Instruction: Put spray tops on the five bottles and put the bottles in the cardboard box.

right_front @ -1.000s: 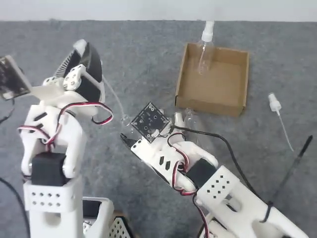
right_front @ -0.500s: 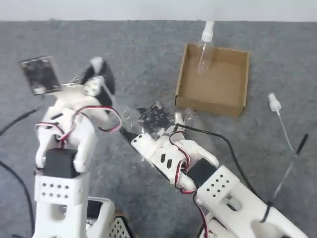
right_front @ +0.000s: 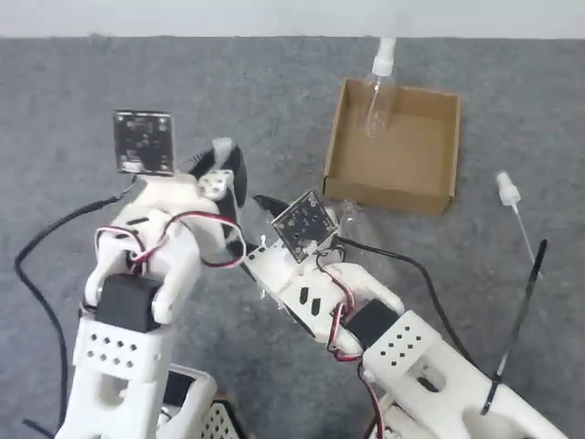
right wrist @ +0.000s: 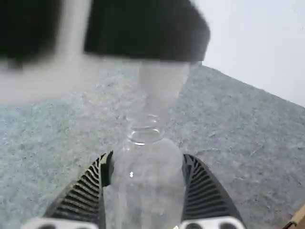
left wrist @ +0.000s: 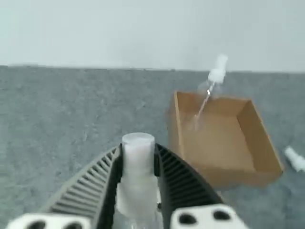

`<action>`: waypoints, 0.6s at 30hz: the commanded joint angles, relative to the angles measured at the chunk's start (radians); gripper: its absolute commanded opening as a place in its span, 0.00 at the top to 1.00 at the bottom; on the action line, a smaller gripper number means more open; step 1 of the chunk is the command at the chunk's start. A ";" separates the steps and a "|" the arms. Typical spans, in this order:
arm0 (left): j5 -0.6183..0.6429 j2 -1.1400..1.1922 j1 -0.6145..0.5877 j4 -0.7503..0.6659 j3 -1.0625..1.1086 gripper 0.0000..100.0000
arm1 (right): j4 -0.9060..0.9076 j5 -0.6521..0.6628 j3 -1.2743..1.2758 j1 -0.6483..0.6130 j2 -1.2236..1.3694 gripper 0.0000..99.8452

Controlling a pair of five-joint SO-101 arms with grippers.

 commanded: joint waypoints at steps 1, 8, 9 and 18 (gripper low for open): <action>-0.074 -0.020 0.025 0.057 -0.019 0.98 | -0.030 -0.012 -0.011 0.022 -0.054 0.99; -0.107 -0.187 0.023 0.120 -0.001 0.85 | -0.031 -0.014 -0.011 0.022 -0.054 0.99; -0.117 -0.209 0.023 0.129 -0.001 0.84 | -0.030 -0.014 -0.011 0.022 -0.054 0.99; -0.126 -0.233 -0.031 0.077 -0.068 0.84 | -0.022 -0.014 -0.009 0.021 -0.054 0.99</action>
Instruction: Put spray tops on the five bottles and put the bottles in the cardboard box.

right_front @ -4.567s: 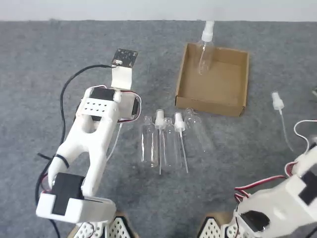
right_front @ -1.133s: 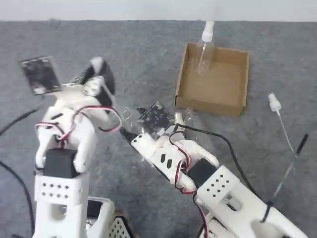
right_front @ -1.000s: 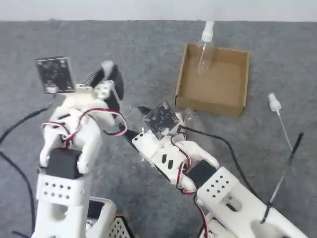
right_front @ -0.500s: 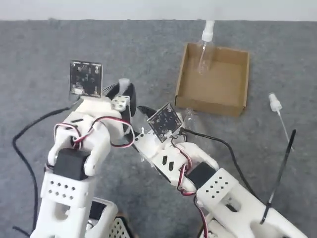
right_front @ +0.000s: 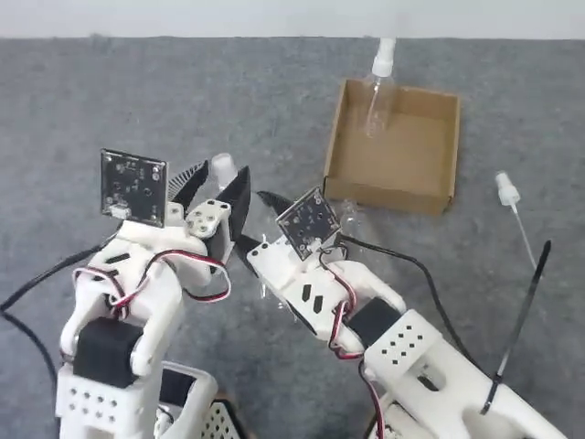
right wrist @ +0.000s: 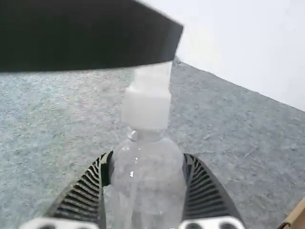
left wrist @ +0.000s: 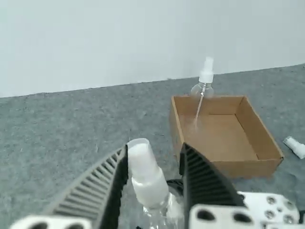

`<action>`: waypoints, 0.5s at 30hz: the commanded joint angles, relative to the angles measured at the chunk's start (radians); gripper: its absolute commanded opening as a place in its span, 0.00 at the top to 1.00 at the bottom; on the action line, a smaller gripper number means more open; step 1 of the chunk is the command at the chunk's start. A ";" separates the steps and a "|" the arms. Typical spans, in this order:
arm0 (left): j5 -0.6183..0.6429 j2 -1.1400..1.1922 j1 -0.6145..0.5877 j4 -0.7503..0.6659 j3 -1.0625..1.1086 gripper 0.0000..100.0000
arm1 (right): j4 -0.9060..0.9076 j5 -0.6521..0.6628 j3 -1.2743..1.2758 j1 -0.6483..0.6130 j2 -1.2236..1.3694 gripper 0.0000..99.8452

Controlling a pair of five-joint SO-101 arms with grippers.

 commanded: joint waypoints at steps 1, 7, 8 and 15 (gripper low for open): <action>-0.009 -0.011 -0.080 -0.089 -0.070 0.84 | -0.019 -0.011 -0.009 0.012 -0.053 0.99; -0.049 0.172 -0.150 -0.147 -0.120 0.87 | -0.019 -0.011 -0.009 0.012 -0.053 0.99; -0.052 0.206 -0.150 -0.141 -0.133 0.87 | -0.019 -0.011 -0.009 0.012 -0.053 0.99; -0.058 0.275 -0.150 -0.115 -0.137 0.87 | -0.019 -0.011 -0.009 0.012 -0.050 0.99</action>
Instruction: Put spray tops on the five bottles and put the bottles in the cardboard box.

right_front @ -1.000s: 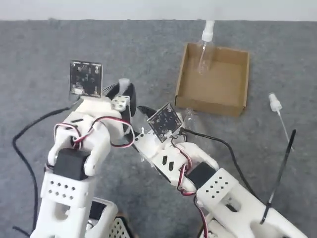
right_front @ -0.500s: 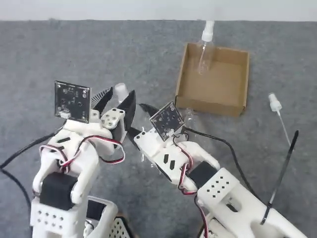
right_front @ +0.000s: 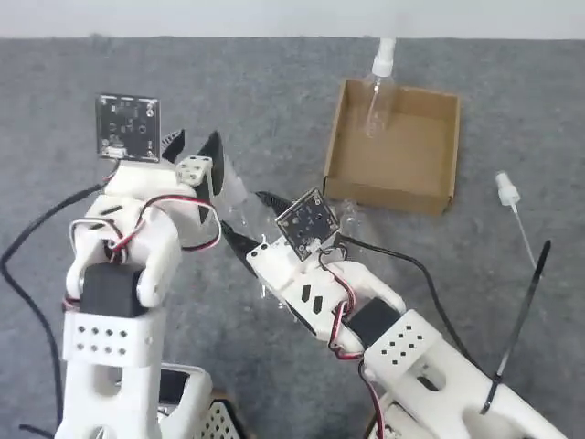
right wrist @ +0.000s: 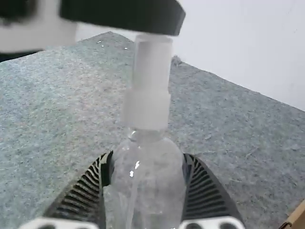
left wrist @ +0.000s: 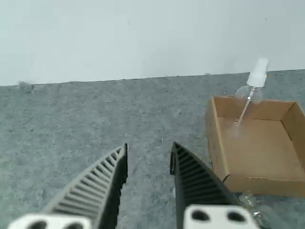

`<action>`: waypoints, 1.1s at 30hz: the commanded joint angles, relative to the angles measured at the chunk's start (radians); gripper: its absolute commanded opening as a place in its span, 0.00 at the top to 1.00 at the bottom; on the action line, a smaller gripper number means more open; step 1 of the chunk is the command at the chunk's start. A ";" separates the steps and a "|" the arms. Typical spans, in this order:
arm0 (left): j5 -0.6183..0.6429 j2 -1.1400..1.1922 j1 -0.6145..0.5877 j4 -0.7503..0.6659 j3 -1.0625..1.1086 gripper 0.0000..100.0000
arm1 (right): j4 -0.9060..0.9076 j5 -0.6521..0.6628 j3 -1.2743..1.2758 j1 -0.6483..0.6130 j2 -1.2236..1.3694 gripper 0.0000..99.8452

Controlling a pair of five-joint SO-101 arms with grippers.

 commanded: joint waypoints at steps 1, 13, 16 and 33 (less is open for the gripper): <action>-0.015 -0.002 -0.003 0.015 -0.038 0.87 | -0.019 -0.011 -0.009 0.013 -0.050 0.99; -0.017 -0.002 -0.011 0.095 -0.058 0.87 | -0.019 -0.011 -0.017 0.013 -0.044 0.99; -0.011 -0.003 -0.041 0.103 -0.136 0.86 | -0.019 -0.006 -0.018 0.022 -0.044 0.99; -0.009 -0.404 0.038 -0.040 0.371 0.78 | 0.303 -0.017 -0.651 0.193 0.277 1.00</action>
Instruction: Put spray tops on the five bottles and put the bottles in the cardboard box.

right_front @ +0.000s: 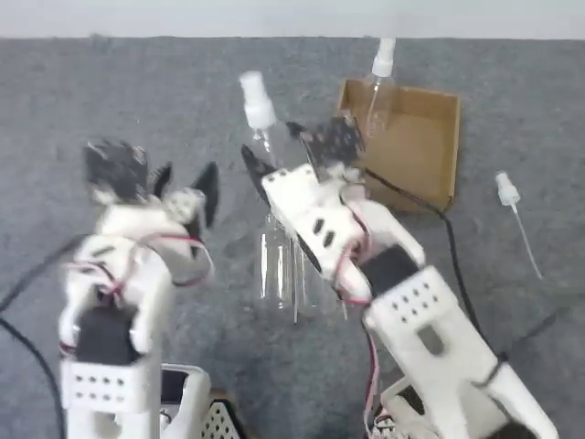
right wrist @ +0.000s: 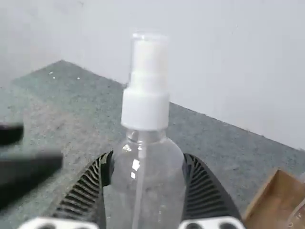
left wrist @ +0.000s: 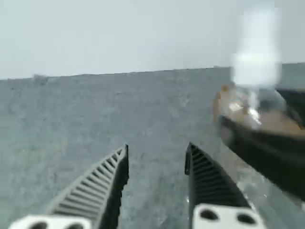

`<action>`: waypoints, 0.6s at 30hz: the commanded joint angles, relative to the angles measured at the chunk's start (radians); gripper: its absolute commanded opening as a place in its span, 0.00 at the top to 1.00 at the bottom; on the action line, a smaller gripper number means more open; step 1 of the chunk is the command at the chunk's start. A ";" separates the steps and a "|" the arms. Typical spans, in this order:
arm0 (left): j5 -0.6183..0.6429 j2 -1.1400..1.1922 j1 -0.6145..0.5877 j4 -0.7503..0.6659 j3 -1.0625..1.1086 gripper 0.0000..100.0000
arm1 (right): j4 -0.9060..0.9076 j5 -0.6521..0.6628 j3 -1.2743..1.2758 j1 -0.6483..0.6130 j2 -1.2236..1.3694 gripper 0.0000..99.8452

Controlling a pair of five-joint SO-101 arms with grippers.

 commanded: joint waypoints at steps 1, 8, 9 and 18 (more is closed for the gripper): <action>0.003 -0.189 0.091 -0.137 0.255 0.76 | 0.045 -0.040 -0.187 0.015 0.091 1.00; 0.003 -0.272 0.163 -0.244 0.410 0.71 | 0.275 -0.140 -0.351 -0.030 0.111 1.00; 0.003 -0.272 0.163 -0.244 0.412 0.71 | 0.309 -0.140 -0.359 -0.044 0.097 1.00; -0.002 -0.272 0.163 -0.244 0.414 0.71 | 0.472 -0.140 -0.358 -0.088 -0.074 1.00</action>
